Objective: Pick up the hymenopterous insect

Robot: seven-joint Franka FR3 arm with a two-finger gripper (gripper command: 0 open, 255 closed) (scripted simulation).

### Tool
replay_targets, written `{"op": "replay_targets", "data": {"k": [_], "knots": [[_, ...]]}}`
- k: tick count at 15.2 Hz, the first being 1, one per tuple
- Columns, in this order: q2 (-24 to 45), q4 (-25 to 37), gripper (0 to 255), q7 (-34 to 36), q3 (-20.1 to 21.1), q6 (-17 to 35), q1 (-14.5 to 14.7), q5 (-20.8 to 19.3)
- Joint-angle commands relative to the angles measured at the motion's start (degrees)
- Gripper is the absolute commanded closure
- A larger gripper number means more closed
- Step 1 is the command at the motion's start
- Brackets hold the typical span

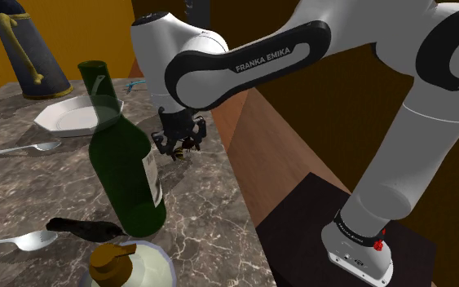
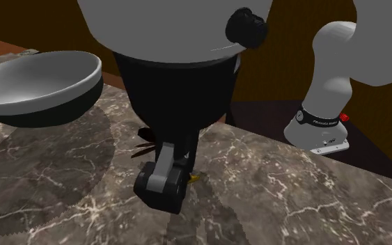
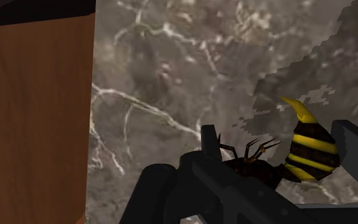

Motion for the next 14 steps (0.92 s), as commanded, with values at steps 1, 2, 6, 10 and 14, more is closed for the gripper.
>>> {"op": "replay_targets", "data": {"k": [1,2,6,10,14], "knots": [[-0.35,1.14,255,-0.34,0.01,-1.40,-0.03,0.29],[-0.49,1.77,255,-0.49,0.02,-2.13,-0.03,0.41],[-0.88,4.45,255,-1.03,0.05,-5.08,-0.03,0.76],[-1.02,7.38,255,-1.45,0.10,-8.09,0.01,0.94],[-1.00,9.06,255,-1.64,0.13,-9.74,0.06,0.96]]}}
